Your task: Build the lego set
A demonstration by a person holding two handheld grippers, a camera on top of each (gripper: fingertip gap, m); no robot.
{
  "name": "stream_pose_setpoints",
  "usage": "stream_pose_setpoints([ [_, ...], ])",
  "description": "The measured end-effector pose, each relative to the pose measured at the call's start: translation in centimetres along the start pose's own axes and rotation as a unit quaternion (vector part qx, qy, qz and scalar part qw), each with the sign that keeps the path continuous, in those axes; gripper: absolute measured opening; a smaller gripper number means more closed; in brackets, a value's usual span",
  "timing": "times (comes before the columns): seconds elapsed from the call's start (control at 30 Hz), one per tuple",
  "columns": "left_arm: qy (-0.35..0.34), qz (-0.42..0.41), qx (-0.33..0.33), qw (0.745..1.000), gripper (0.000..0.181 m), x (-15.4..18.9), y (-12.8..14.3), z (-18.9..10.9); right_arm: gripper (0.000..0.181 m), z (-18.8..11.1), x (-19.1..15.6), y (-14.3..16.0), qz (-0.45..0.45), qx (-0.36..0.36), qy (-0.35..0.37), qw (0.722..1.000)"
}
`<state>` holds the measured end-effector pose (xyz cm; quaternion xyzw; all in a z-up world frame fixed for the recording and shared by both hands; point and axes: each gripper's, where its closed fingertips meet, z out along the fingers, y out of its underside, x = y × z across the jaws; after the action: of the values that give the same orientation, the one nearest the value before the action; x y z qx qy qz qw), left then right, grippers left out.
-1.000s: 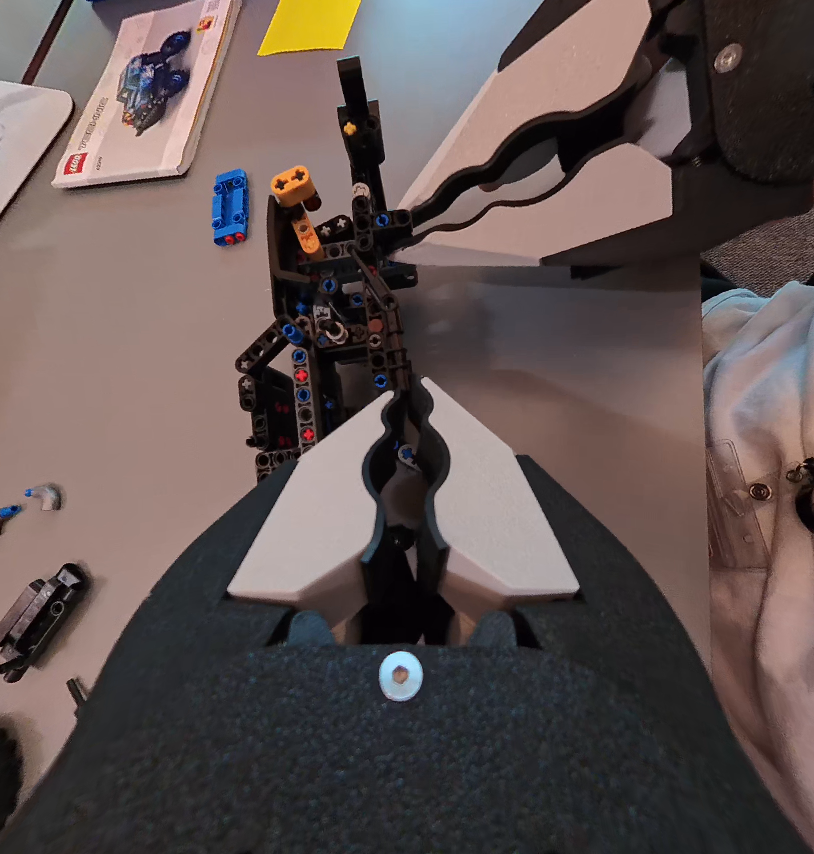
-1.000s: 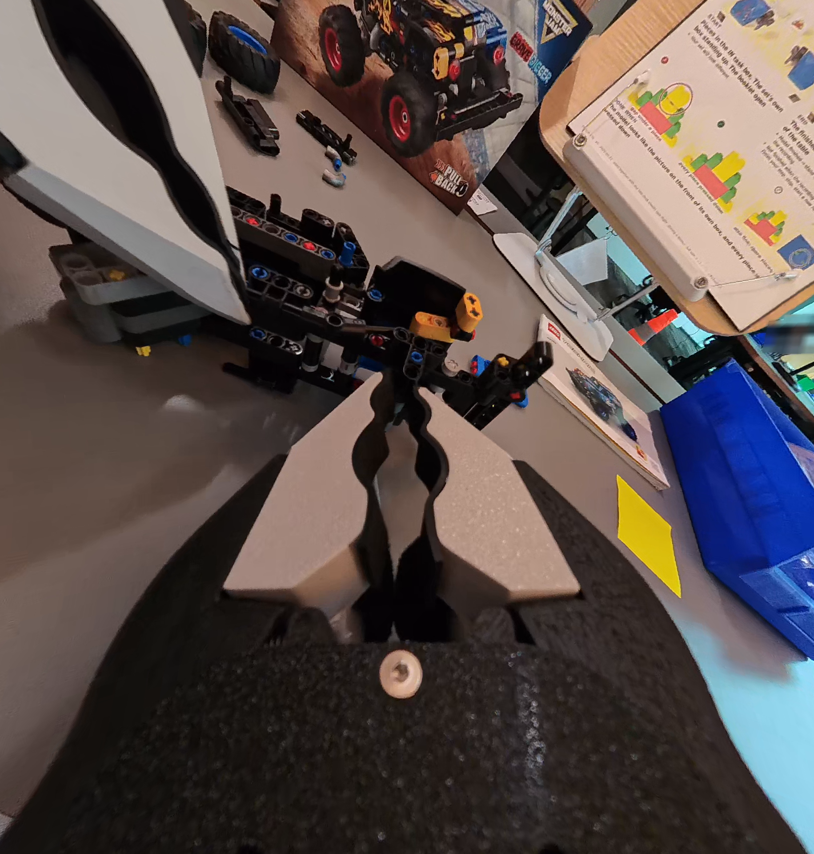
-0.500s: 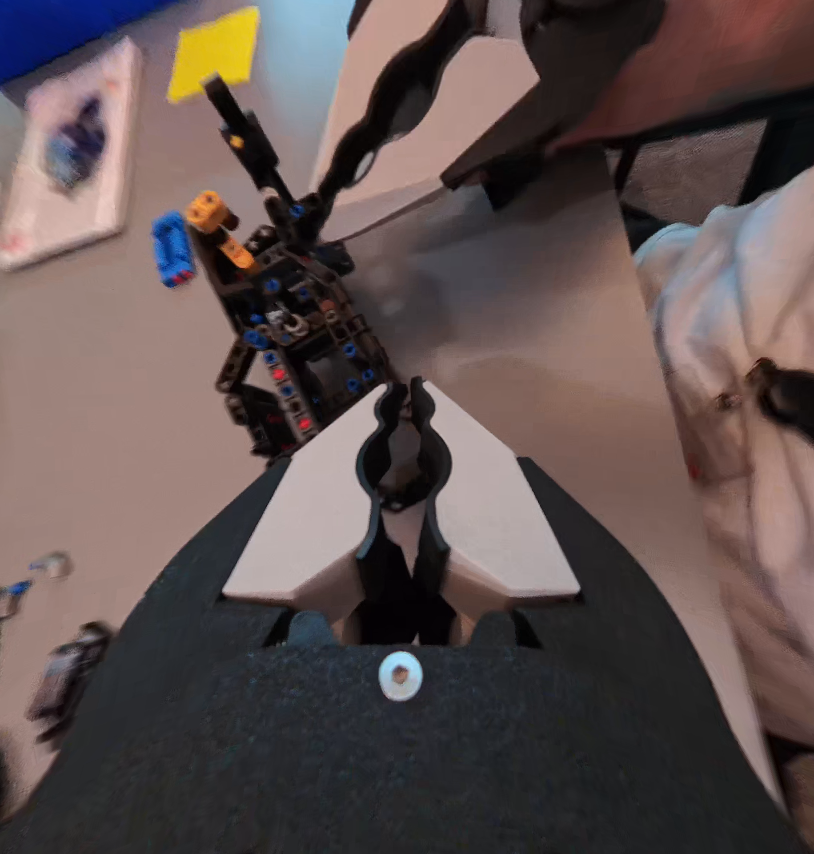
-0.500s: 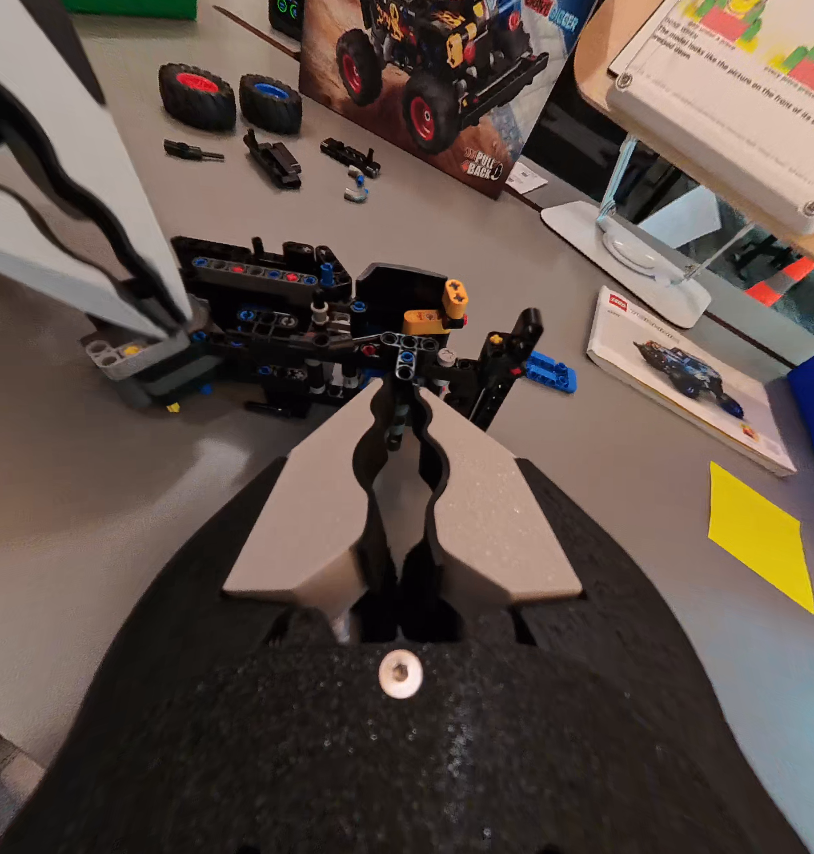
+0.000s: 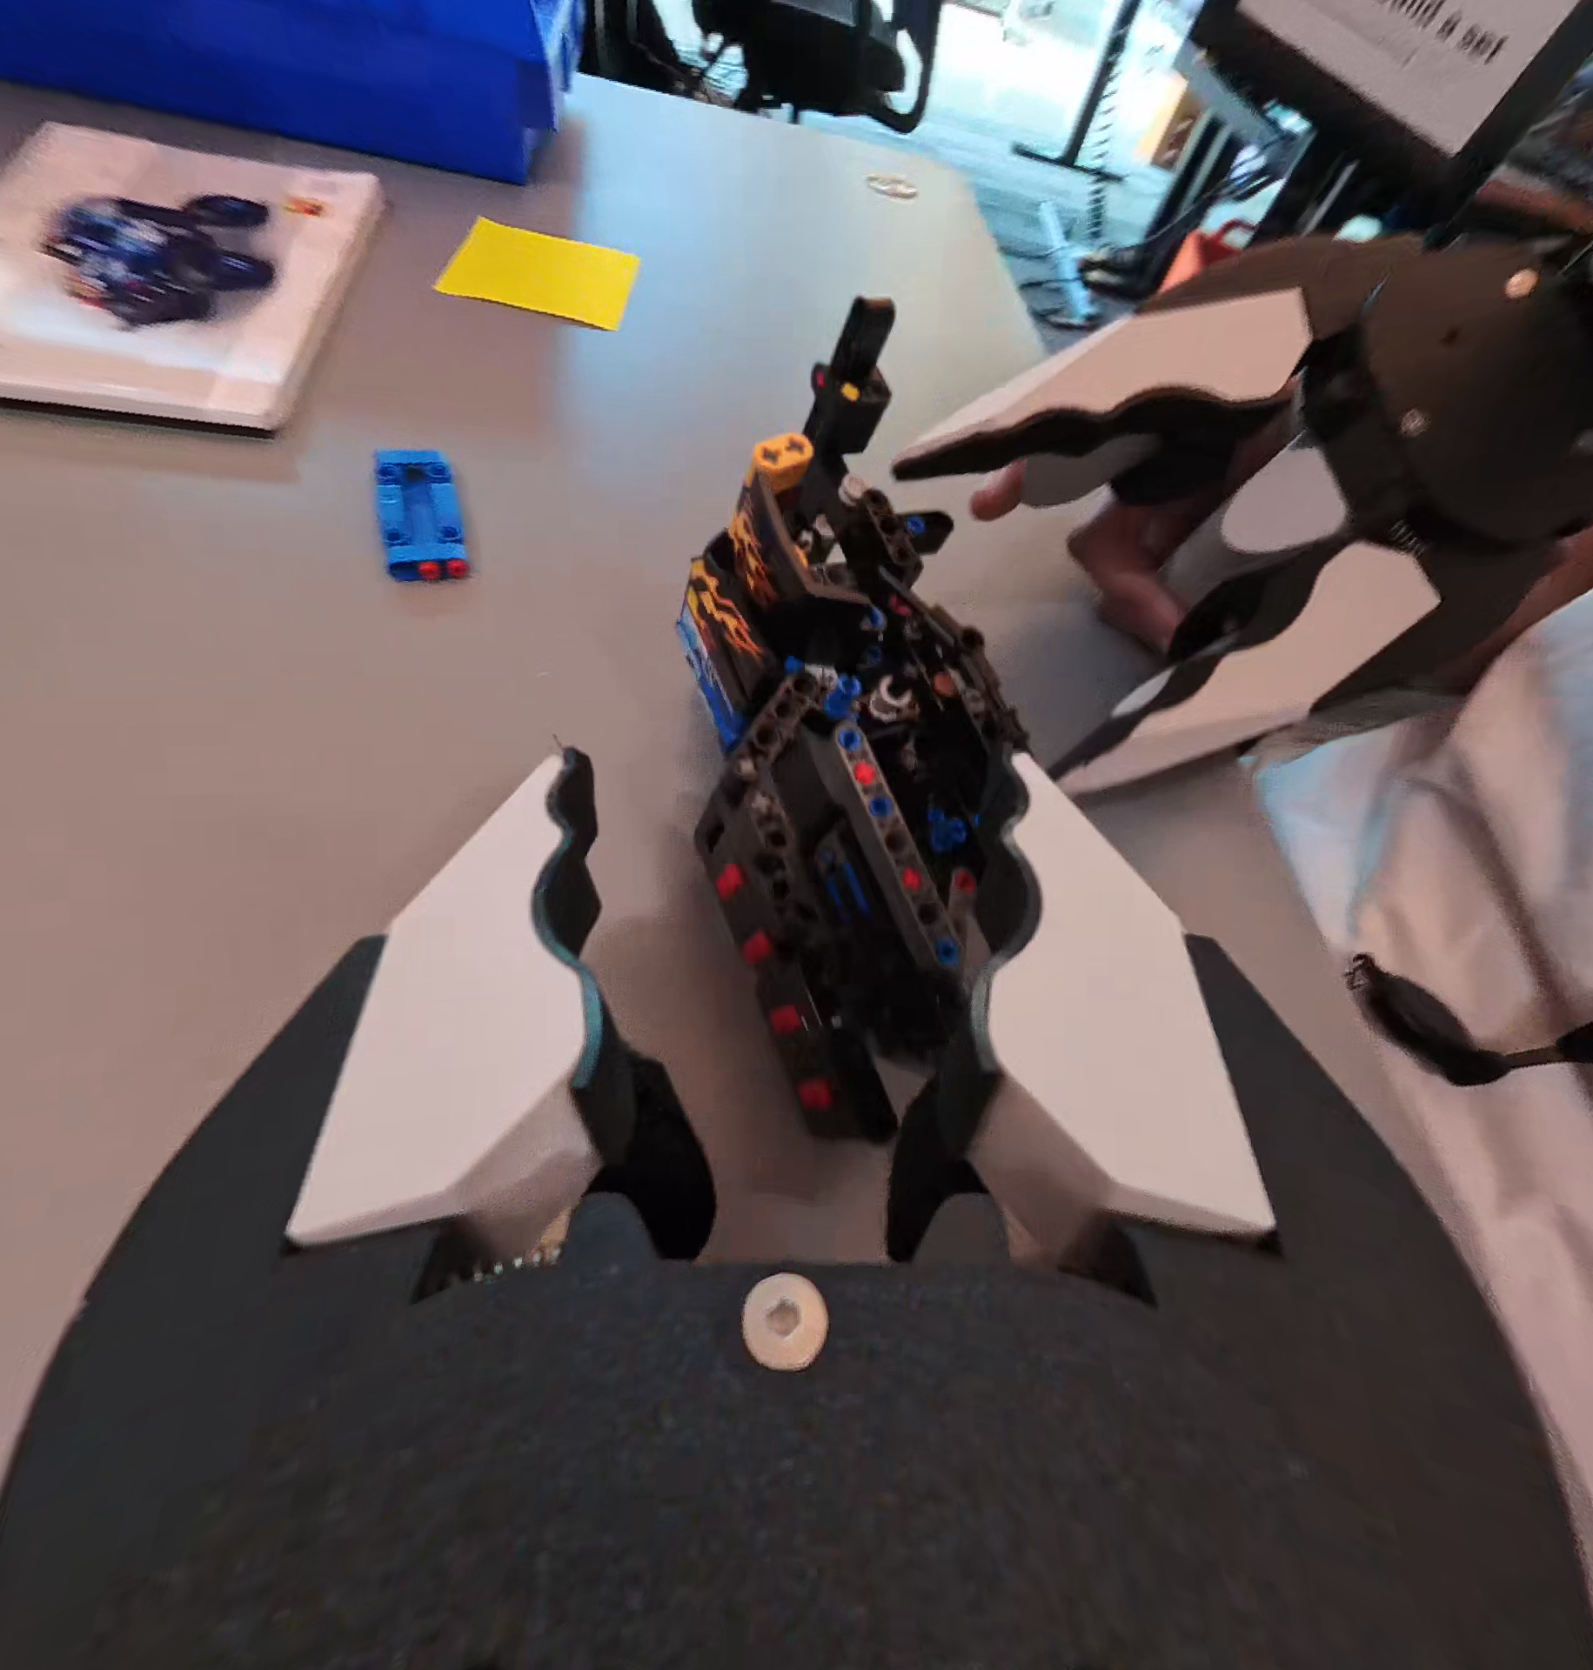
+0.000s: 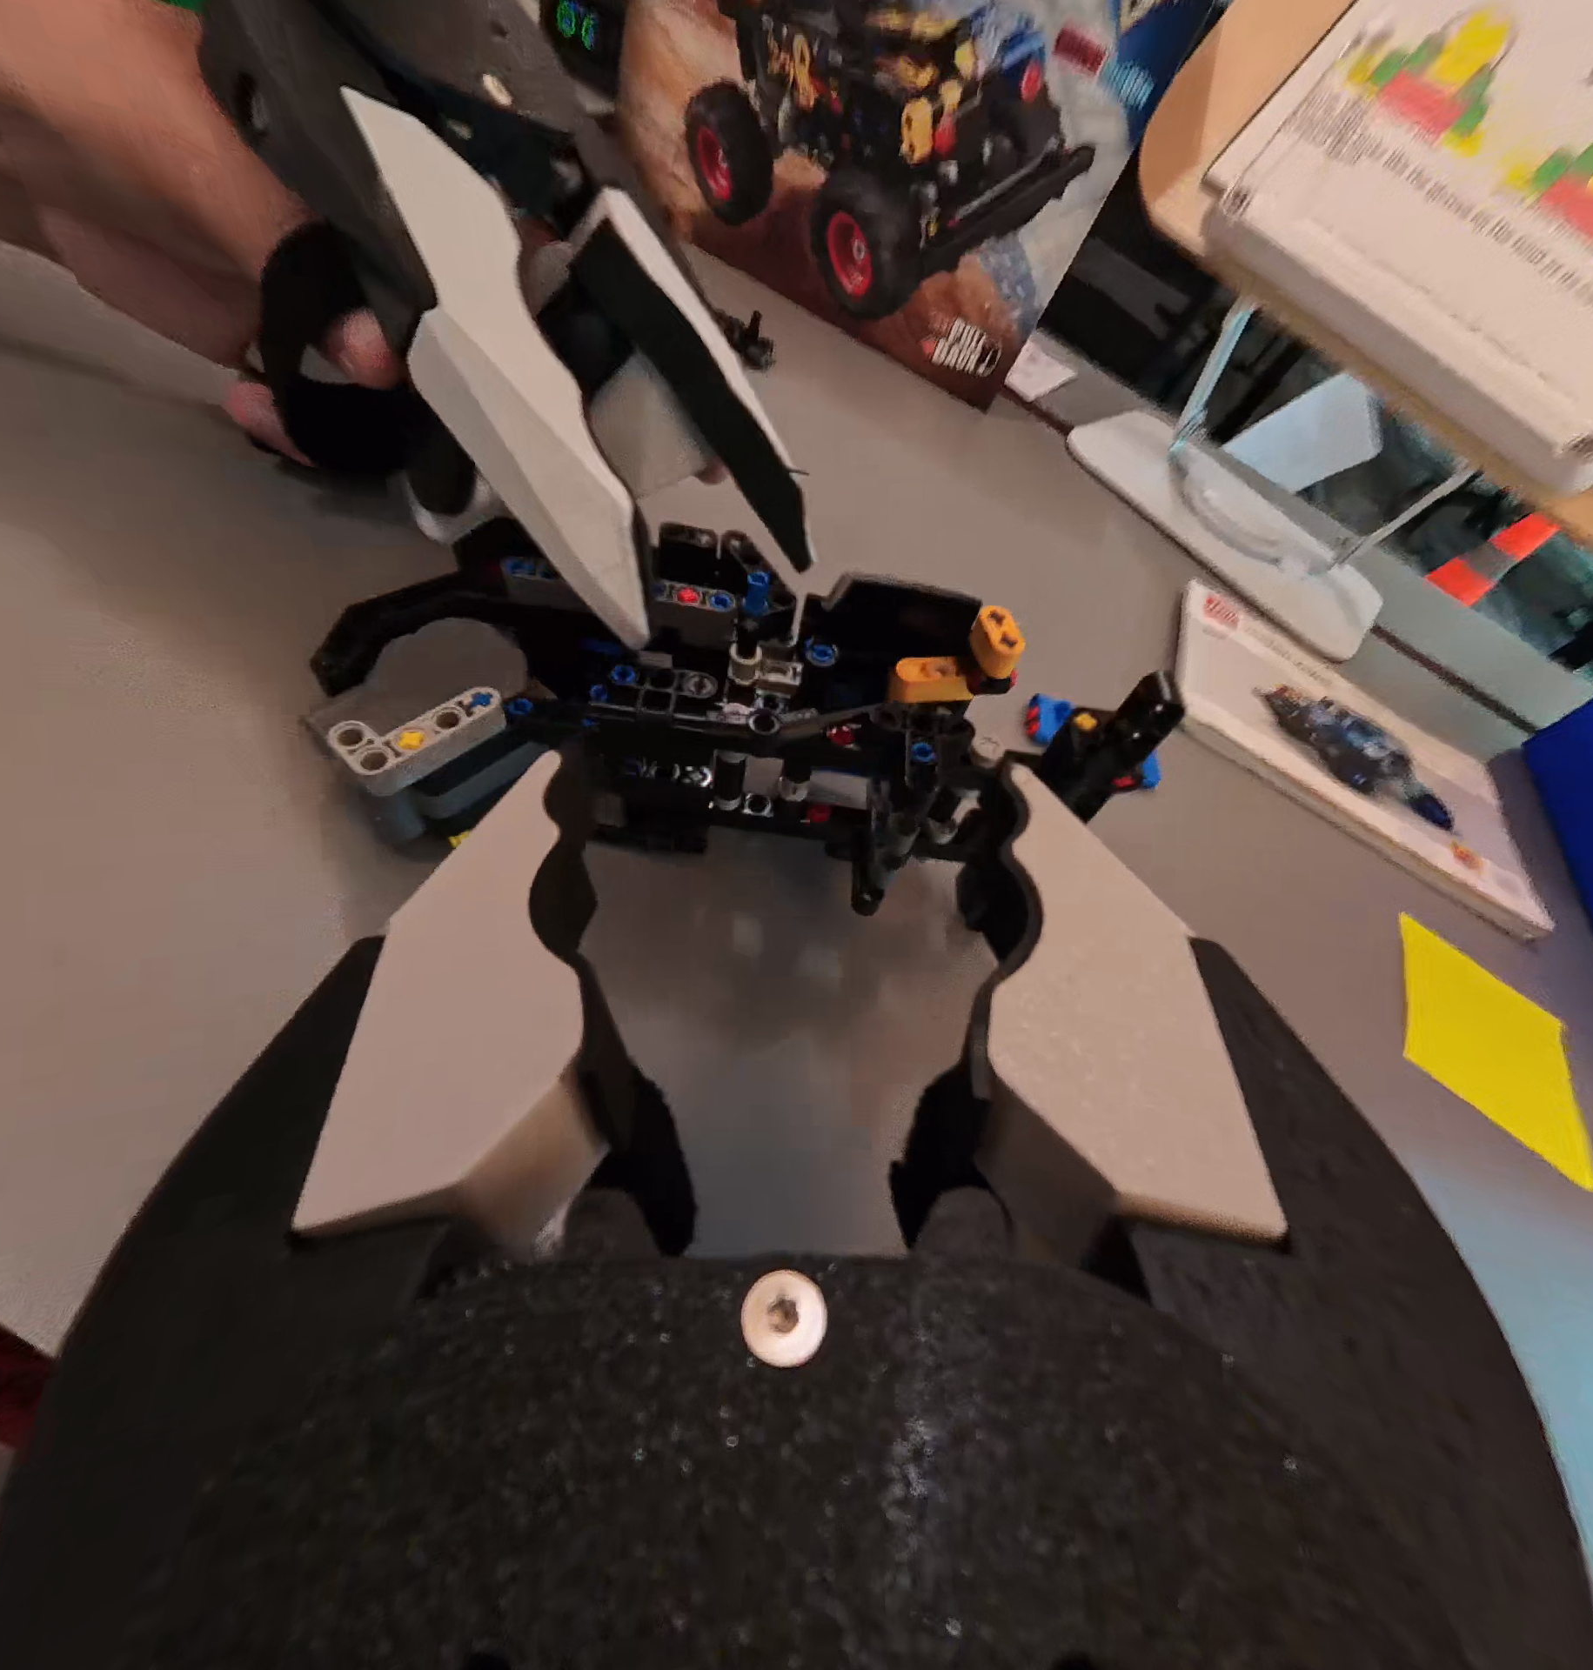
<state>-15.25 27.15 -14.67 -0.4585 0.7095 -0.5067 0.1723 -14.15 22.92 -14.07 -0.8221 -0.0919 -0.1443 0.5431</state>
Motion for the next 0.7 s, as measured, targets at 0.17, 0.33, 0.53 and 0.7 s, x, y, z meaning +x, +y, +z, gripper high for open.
stream_pose_setpoints([
  [0.17, 0.039, -0.028, -0.034, 0.998, 0.052, 0.32, 0.51, 1.25, 0.080, 0.68, -0.15, -0.08, 0.054, -0.004, -0.040, 0.998],
  [0.33, 0.000, -0.029, -0.019, 0.999, 0.039, 0.30, 0.31, 1.25, 0.077, 0.60, -0.37, -0.19, 0.051, 0.002, -0.040, 0.998],
  [0.53, -0.041, -0.030, -0.007, 0.999, 0.037, 0.63, 0.36, 1.02, 0.079, 0.58, -0.56, -0.03, 0.059, -0.001, -0.053, 0.997],
  [0.7, -0.057, -0.029, -0.002, 0.998, 0.035, 0.78, 0.34, 0.97, 0.073, 0.50, -0.42, 0.01, 0.068, 0.001, -0.055, 0.996],
])
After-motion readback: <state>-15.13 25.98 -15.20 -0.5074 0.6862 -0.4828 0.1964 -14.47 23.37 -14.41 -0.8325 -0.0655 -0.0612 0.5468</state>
